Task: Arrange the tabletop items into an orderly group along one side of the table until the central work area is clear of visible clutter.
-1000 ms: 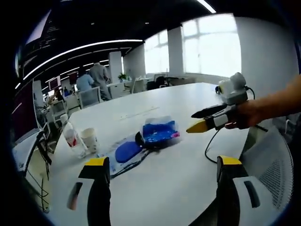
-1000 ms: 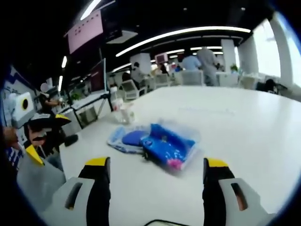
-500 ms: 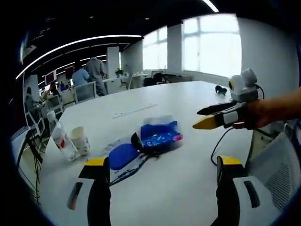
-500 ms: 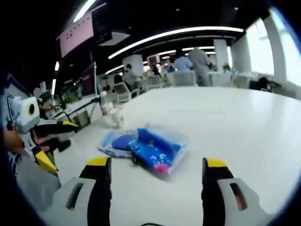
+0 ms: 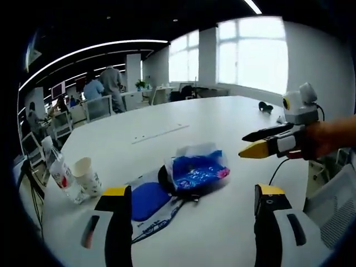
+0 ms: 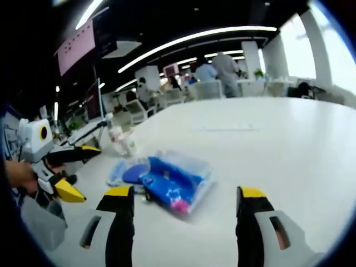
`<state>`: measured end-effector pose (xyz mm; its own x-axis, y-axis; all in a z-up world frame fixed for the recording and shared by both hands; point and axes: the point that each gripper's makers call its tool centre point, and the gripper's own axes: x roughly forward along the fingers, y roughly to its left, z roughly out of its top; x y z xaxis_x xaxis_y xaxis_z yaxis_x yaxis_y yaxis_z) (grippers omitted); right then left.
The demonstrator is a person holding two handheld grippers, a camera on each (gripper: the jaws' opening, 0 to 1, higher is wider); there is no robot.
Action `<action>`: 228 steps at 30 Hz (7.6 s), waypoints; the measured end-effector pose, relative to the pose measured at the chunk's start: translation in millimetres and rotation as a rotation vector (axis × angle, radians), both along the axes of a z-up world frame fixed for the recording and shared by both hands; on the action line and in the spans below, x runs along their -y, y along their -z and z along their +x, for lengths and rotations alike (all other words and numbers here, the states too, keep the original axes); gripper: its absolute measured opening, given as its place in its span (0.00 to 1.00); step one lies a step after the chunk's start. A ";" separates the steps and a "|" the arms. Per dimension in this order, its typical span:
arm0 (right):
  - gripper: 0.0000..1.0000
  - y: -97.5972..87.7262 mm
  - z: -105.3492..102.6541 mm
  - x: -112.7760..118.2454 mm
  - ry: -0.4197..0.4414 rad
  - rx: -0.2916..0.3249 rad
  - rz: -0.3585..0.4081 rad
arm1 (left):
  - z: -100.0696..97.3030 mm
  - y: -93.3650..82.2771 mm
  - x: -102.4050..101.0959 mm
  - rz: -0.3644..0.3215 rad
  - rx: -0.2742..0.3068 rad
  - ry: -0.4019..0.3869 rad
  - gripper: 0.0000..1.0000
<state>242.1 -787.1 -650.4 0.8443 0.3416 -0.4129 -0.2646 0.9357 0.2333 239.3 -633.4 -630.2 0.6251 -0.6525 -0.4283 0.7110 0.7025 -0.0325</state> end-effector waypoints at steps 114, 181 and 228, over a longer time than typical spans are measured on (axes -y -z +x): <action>0.00 33.5 -30.4 55.8 0.292 -0.164 0.205 | 18.7 45.1 103.2 -0.075 -0.195 0.056 0.01; 0.40 46.5 -37.8 98.1 0.370 -0.219 0.119 | 7.6 56.3 115.1 -0.092 -0.242 0.099 0.47; 0.53 47.2 60.3 -20.9 0.037 -0.245 -0.008 | 76.1 69.7 -13.4 -0.149 -0.249 -0.298 0.75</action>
<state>302.4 -766.2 -697.6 0.7303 0.3081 -0.6097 -0.1662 0.9458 0.2789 315.3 -620.0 -699.8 0.6851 -0.5254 -0.5046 0.4350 0.8507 -0.2951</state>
